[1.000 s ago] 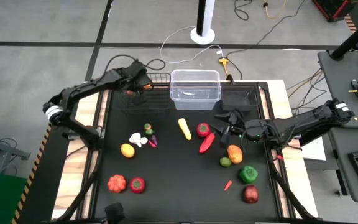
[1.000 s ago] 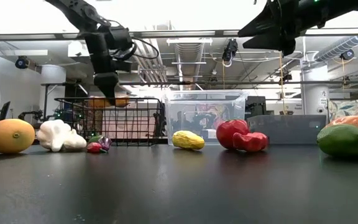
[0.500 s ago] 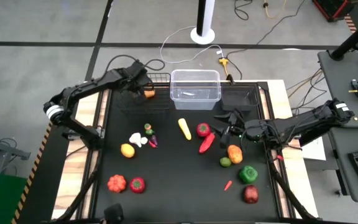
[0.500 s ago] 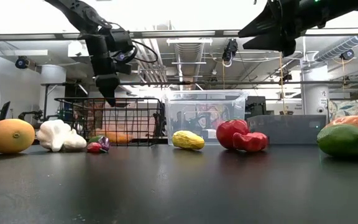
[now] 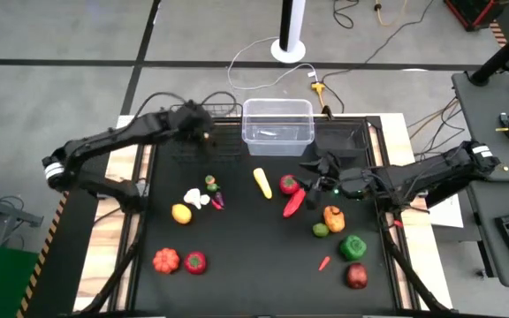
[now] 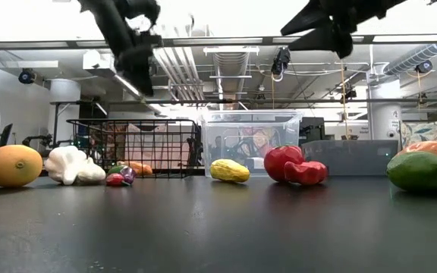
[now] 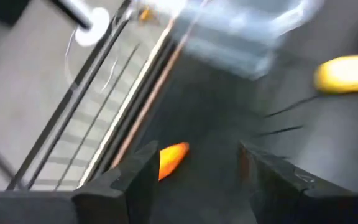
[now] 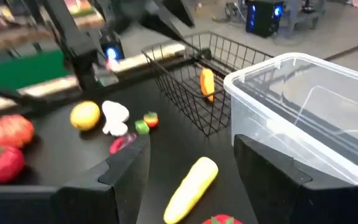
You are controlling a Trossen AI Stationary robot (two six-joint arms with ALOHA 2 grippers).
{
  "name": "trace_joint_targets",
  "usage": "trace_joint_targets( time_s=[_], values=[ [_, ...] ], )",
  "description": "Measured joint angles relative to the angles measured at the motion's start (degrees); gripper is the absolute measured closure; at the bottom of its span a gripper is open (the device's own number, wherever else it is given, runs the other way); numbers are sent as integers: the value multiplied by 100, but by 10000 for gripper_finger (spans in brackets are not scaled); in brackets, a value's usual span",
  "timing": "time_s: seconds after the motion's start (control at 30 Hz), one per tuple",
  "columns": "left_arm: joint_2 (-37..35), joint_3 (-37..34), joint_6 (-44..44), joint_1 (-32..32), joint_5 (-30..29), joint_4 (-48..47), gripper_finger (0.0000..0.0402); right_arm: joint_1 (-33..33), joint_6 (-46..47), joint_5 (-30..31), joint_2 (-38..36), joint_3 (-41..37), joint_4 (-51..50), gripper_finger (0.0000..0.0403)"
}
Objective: Sort produce into baskets
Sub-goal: Put the yellow corn into the wire basket
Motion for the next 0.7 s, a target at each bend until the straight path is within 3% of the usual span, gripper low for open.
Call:
trace_joint_targets(
  time_s=[0.27,0.43,0.53,0.7],
  values=[
    [-975,-420,-778,-1761,-123,615,207,-168,802,78,1502,2111,-2662,179],
    [-1433,-757,-1462,-2713,-1148,778,207,-287,1421,-24,2484,3317,-4305,179],
    [-1635,-929,-1879,-3210,-1725,762,207,-302,1594,-196,2957,3814,-4673,179],
    [-1853,-1164,-2351,-3796,-2211,779,207,-332,1579,-616,3599,4299,-4684,179]
  ],
)
